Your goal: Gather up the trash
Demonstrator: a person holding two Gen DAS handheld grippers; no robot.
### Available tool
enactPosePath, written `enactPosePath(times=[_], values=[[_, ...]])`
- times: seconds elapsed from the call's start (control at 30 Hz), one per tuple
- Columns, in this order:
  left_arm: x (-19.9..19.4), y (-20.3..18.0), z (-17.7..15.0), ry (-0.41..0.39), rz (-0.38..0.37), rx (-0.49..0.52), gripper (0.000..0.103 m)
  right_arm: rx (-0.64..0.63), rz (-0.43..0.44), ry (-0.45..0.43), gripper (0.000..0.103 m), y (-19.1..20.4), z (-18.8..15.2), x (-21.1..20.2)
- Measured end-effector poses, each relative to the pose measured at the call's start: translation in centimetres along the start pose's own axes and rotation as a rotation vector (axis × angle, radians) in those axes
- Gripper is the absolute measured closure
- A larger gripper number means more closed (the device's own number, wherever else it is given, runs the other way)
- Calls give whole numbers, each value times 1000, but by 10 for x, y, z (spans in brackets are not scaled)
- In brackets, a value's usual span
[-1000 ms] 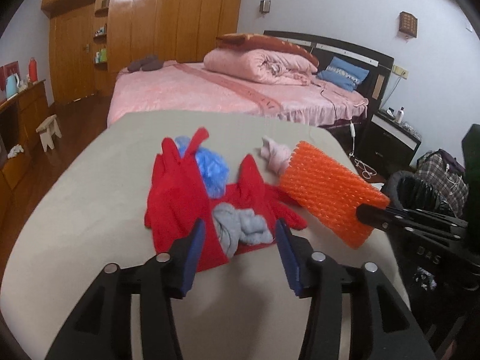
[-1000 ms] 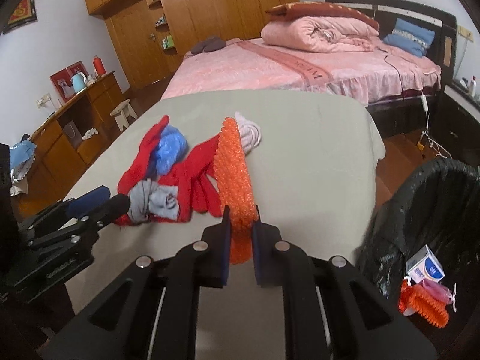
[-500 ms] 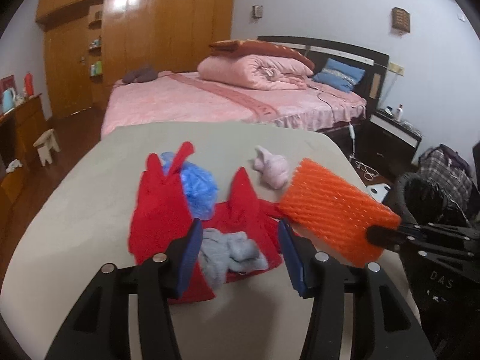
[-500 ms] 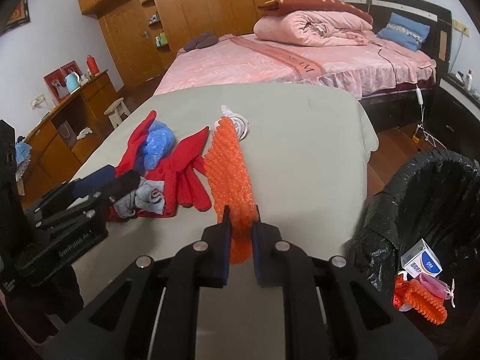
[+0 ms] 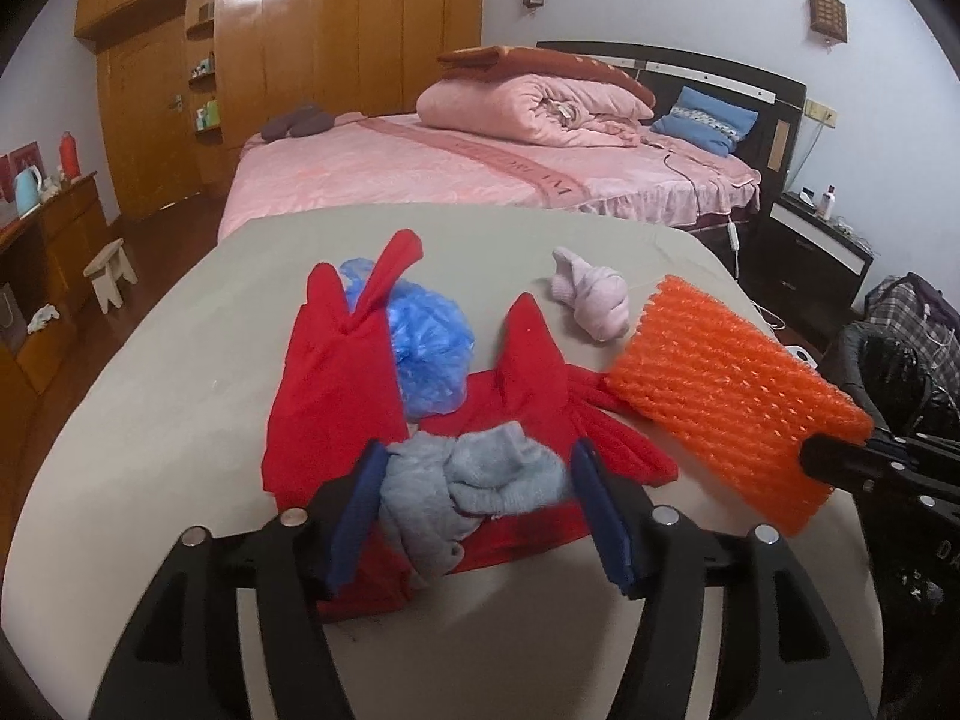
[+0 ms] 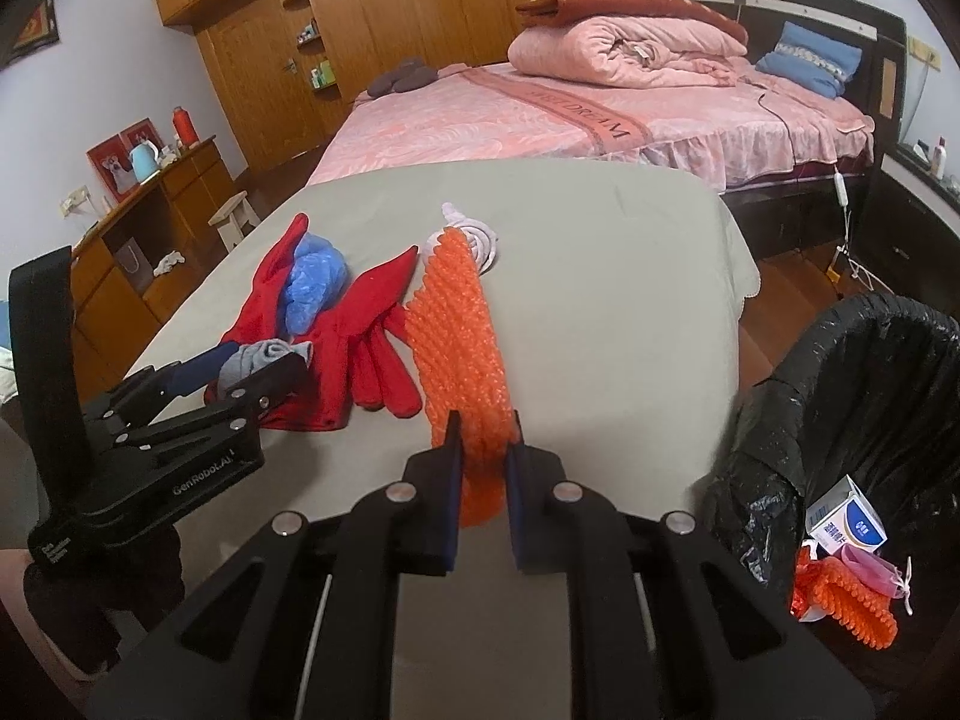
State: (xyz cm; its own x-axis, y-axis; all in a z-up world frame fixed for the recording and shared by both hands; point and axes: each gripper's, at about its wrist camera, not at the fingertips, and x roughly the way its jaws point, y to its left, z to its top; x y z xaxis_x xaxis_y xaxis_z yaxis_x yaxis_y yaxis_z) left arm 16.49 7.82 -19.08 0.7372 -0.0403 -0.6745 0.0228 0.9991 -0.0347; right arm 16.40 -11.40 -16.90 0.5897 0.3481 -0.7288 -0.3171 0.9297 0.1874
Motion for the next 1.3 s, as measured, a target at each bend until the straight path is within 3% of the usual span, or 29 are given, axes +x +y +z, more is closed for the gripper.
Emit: enactPosePath(times=[0.23,0.37,0.47,0.83,1.3], values=[[11,11,-1,47,33,-45,37,4,-2,-1,90,-1,0,-1],[14,21,1,57,43,-75,59,5,-1,-4,90,-1,0,-3],[9,24,2,40,40,-78,66,1,3,-17,90,-1,3,-8],[-55,2,26,-120,-57,-60,67,5,15,-99,90,0,20,-41],[-91,-34,33,-148,-118,-38,67,8,15,-159,92,-9,19,-82]])
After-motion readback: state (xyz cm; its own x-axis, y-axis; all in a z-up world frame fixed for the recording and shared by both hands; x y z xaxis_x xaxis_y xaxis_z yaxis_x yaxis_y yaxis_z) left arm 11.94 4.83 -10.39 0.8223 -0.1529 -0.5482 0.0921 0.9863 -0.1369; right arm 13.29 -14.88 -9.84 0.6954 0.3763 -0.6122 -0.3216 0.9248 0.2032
